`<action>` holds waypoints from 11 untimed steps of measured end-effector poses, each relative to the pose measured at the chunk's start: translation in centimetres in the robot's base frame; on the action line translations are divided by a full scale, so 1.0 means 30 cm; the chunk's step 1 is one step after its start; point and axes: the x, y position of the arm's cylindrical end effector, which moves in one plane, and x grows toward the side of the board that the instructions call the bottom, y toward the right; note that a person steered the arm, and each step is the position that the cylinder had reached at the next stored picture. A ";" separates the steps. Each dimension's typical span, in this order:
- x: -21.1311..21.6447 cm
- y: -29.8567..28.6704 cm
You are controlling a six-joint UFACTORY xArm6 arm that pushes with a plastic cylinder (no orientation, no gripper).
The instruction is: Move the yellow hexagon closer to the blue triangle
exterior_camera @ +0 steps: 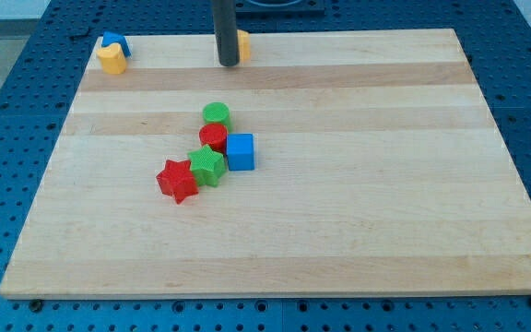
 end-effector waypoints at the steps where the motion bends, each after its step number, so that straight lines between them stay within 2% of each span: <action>1: -0.055 -0.042; 2: -0.023 -0.009; 3: 0.040 0.083; 4: 0.045 0.200; 5: -0.041 0.318; 6: -0.127 0.326; 8: -0.123 0.093; 9: -0.117 0.076; 11: -0.077 0.215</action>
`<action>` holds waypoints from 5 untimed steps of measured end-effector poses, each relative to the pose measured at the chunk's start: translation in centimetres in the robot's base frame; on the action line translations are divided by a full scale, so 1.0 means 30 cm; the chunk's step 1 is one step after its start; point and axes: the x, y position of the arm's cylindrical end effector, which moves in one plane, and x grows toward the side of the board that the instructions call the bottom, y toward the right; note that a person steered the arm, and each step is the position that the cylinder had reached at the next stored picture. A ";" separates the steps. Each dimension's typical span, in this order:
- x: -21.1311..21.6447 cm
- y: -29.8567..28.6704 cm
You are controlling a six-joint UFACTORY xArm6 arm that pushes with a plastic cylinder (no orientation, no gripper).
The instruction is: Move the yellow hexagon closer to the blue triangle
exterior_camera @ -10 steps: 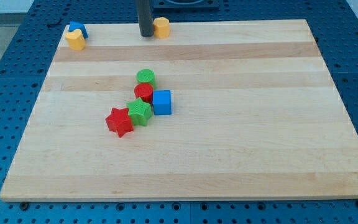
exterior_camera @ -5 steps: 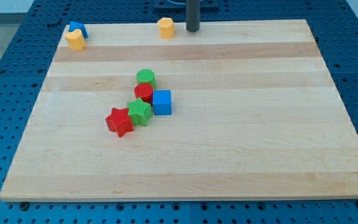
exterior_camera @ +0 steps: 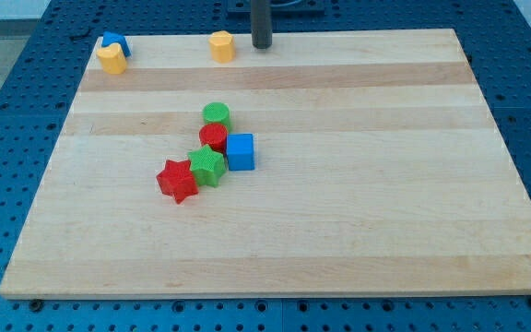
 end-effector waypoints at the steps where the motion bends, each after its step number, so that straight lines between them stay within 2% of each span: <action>1: 0.040 -0.039; 3: 0.105 -0.161; 5: 0.089 -0.270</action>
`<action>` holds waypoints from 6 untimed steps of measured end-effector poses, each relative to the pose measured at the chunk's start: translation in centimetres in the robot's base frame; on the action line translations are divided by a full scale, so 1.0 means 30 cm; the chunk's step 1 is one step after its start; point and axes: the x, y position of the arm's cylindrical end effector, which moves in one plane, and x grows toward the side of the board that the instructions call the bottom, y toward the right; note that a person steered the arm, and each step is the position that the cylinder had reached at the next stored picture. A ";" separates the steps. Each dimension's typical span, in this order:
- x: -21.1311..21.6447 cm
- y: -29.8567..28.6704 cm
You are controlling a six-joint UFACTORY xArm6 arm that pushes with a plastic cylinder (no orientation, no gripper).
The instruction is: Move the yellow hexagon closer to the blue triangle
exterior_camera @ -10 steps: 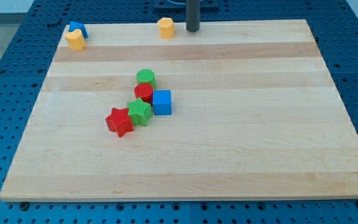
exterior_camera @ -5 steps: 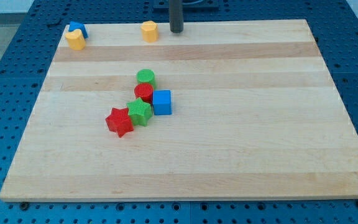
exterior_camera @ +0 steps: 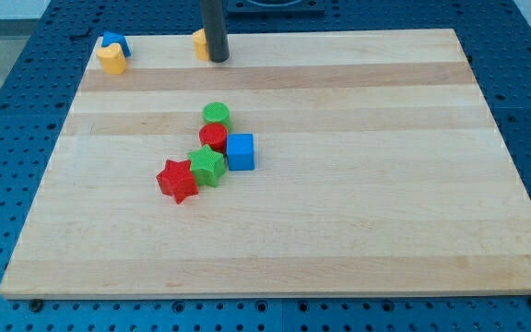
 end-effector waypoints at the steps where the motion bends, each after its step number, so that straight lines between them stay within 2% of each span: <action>1: -0.008 -0.060; 3: -0.031 0.110; 4: -0.096 0.142; 5: -0.134 0.113; 6: -0.134 -0.038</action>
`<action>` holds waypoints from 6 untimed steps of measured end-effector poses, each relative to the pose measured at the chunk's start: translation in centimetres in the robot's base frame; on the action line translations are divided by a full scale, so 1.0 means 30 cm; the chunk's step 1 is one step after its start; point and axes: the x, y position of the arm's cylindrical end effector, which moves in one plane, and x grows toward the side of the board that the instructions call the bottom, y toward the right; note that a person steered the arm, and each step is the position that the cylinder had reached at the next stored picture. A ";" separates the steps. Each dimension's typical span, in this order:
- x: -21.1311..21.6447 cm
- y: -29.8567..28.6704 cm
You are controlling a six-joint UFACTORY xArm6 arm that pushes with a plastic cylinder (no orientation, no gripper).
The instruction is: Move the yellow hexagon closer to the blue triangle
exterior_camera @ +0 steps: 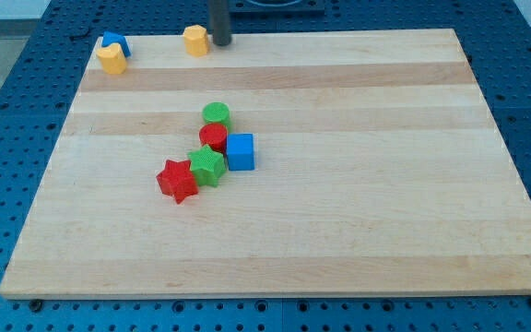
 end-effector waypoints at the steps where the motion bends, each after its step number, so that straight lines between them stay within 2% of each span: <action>1: 0.000 -0.140; 2: 0.000 -0.159; 4: 0.000 -0.017; 6: 0.000 -0.116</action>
